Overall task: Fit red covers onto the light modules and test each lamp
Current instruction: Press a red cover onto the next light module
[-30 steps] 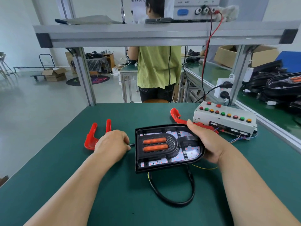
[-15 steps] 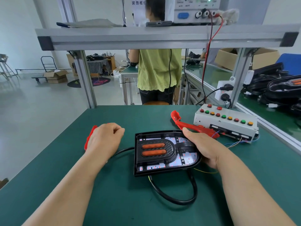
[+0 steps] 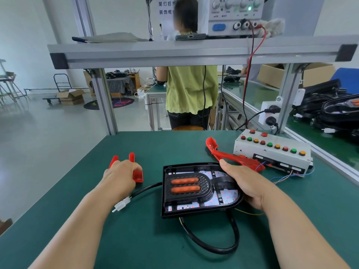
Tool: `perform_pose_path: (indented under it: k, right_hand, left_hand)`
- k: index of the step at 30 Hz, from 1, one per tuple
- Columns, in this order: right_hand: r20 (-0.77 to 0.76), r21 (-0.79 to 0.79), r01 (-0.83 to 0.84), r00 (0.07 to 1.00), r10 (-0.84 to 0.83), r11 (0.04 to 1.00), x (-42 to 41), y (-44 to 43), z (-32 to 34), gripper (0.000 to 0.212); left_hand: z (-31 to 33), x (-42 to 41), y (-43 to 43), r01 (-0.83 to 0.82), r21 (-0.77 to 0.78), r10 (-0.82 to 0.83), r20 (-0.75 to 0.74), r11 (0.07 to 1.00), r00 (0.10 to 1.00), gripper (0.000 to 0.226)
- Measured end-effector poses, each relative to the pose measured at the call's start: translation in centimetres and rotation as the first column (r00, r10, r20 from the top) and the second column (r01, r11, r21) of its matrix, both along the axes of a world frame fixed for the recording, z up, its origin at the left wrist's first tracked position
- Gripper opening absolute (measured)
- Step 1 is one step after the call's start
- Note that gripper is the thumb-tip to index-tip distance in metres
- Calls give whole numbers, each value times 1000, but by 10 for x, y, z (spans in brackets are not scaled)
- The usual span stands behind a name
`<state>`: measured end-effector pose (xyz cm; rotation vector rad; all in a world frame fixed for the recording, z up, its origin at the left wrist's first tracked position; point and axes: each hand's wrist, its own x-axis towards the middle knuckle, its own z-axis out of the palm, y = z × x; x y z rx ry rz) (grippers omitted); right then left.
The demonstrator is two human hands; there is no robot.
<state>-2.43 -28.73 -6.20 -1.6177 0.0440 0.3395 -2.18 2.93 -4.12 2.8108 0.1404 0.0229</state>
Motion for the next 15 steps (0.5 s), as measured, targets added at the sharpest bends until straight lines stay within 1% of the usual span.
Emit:
perform_pose_path:
  k: [2,5,8,15]
  right_hand:
    - [1,-5,1,1000,-1,1000,-1,1,1,48]
    - [-3,-9,4,1000,-4,1000,-1,2,2,48]
    - [-20,-14,11,1000,-12,1000,-2,3,2,49]
    - [-19,-33,13,1000,-14,999,-3,6,4,48]
  left_hand:
    - [-3,0,0,9,-62,-5,61,998,998,44]
    - [-9,0,-2,89,-73,-74,185,993,980,29]
    - [-14,0,-9,153,-90,-122,278,984,953,24]
    - [-17,1,-9,162,-91,-126,315,983,941,21]
